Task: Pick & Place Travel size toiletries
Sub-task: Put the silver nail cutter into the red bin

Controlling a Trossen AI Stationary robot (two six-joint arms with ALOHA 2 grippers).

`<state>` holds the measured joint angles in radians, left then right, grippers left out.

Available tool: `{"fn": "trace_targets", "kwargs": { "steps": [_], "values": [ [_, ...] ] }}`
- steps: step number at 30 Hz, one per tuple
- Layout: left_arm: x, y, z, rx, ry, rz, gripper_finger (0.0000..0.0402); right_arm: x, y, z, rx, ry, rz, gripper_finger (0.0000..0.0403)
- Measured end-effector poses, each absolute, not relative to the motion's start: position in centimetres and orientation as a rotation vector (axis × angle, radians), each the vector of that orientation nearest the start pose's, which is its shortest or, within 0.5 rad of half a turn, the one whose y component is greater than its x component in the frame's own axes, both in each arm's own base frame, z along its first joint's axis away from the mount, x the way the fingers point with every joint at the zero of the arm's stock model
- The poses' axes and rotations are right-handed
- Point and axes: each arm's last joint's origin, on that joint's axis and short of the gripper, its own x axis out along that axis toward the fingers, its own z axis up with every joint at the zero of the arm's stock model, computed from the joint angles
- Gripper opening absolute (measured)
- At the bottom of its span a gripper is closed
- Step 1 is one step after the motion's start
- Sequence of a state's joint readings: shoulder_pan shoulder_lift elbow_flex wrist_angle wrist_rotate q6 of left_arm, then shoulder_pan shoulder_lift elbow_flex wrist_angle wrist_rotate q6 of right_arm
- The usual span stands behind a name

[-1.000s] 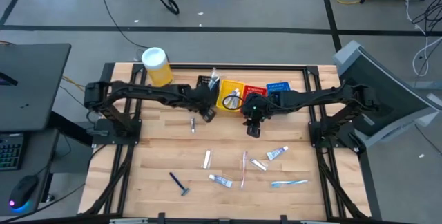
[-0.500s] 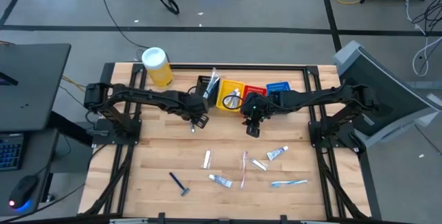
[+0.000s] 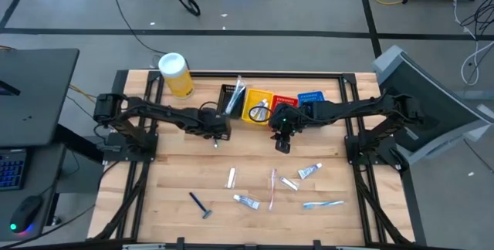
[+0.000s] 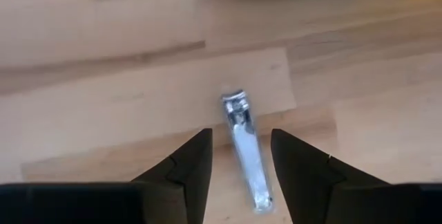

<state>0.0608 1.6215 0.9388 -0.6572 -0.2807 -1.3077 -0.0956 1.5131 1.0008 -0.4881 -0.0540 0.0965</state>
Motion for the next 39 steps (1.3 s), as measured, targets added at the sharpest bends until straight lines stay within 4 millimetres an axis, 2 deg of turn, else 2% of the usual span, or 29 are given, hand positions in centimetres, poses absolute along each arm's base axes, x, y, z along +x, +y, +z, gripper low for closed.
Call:
{"fn": "trace_targets", "kwargs": {
  "steps": [7, 12, 39],
  "values": [
    [28.1, 2.5, 15.2, -1.025, 0.85, 1.069, 0.0155, 29.9, -2.7, 21.8, 0.153, 0.996, -0.081, 0.0152],
    [28.4, 2.5, 15.2, -1.031, 0.808, 1.041, 0.0155, 29.9, -2.7, 21.8, 0.153, 0.996, -0.081, 0.0152],
    [27.9, 2.7, 15.1, -0.988, 0.822, 1.098, 0.0154, 29.9, -2.7, 21.8, 0.152, 0.99, -0.08, 0.0152]
  ]
}}
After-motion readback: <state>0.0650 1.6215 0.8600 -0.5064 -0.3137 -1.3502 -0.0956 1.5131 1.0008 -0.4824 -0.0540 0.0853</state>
